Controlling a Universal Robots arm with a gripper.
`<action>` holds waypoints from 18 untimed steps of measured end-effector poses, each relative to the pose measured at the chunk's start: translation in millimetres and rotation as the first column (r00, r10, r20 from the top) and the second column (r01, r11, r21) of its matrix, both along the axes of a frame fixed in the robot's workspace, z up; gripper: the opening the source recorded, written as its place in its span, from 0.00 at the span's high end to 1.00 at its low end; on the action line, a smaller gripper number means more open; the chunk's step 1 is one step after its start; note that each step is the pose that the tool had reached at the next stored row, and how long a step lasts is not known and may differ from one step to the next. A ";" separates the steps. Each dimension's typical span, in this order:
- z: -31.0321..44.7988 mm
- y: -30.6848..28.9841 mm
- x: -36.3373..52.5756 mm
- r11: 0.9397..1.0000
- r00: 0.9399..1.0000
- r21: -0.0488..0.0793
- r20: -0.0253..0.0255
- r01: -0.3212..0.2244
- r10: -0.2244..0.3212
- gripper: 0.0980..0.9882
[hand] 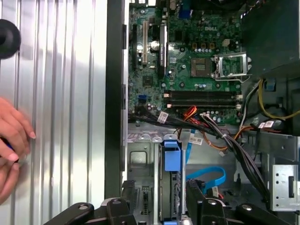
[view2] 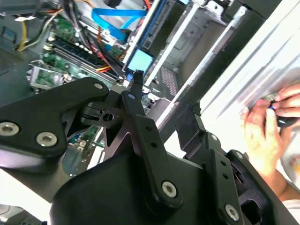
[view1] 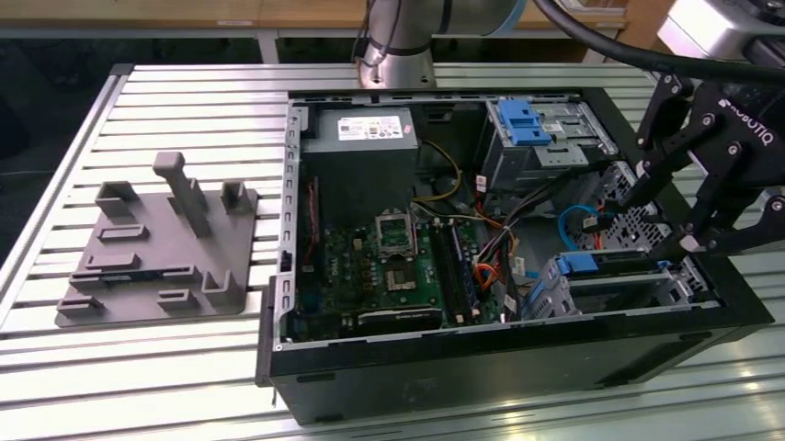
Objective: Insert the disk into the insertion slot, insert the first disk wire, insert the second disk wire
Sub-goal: 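Insert the first disk wire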
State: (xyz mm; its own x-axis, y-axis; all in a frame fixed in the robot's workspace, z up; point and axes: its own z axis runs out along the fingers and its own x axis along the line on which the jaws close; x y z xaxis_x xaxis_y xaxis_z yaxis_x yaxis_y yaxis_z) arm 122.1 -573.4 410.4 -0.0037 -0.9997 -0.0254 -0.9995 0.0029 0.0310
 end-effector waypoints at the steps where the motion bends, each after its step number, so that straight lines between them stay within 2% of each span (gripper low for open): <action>1: 0.0 0.0 -0.1 1.000 1.000 -0.003 0.006 0.002 -0.002 0.48; 3: -0.1 0.0 -0.2 1.000 1.000 -0.004 0.017 0.015 -0.015 0.48; 5: -0.1 0.1 -0.1 0.999 0.999 -0.006 0.024 0.037 -0.037 0.48; 9: -0.6 0.2 -0.3 0.996 0.995 -0.006 0.030 0.094 -0.093 0.48; 11: -0.6 1.5 -0.3 0.995 0.995 -0.014 0.032 0.099 -0.098 0.48; 13: -1.0 6.9 -0.3 0.995 0.995 -0.020 0.033 0.099 -0.098 0.48; 15: -1.4 15.5 -0.3 0.995 0.995 -0.029 0.034 0.099 -0.098 0.48; 18: -2.5 28.8 -0.3 0.994 0.995 -0.054 0.036 0.099 -0.097 0.48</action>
State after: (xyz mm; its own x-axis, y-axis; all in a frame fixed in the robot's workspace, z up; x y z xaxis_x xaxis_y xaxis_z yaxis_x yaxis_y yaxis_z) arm 121.8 -544.6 407.9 -0.1021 -0.9944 0.0287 -0.9948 0.1020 -0.0052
